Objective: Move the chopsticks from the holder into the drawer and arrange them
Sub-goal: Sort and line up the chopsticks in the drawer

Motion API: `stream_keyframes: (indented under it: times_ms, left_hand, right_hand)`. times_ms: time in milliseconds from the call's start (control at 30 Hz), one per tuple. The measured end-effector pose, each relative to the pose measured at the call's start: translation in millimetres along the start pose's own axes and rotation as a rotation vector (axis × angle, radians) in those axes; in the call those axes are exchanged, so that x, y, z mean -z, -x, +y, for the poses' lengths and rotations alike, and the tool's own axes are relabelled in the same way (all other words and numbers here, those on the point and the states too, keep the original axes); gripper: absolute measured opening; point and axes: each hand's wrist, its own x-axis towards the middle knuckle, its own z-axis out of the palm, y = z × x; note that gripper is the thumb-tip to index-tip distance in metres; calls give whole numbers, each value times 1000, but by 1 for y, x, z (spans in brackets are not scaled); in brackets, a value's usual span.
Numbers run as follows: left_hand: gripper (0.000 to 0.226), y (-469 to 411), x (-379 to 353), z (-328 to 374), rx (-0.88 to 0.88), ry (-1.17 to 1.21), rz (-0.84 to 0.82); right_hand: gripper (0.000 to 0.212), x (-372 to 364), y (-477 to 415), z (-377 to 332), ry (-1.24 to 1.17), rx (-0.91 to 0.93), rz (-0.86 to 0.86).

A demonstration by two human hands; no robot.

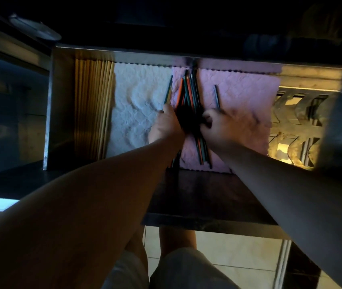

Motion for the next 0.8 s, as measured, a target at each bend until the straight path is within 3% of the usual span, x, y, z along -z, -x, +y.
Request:
stream_keyframes:
  times_ms: [167, 300, 367, 467, 567, 733, 800]
  left_hand:
    - [25, -6, 9, -9, -20, 23, -24]
    - [20, -6, 12, -11, -19, 17, -34]
    - [18, -6, 11, -11, -6, 23, -32]
    - [18, -2, 8, -13, -1, 50, -22]
    - [22, 4, 7, -13, -38, 84, 2]
    - [37, 15, 0, -7, -389, -280, 145]
    - [48, 15, -6, -2, -500, -405, 119]
  right_hand:
    - [28, -16, -22, -12, 66, -117, 16]
    - [21, -27, -38, -13, -134, -282, -53]
    - [32, -25, -36, -12, -251, -291, -33]
    - [19, -16, -28, -2, -303, -318, -34]
    - [25, -2, -19, 5, -292, -314, 14]
    - [40, 10, -8, 7, -272, -357, 47]
    - [44, 13, -5, 11, -300, -367, 72]
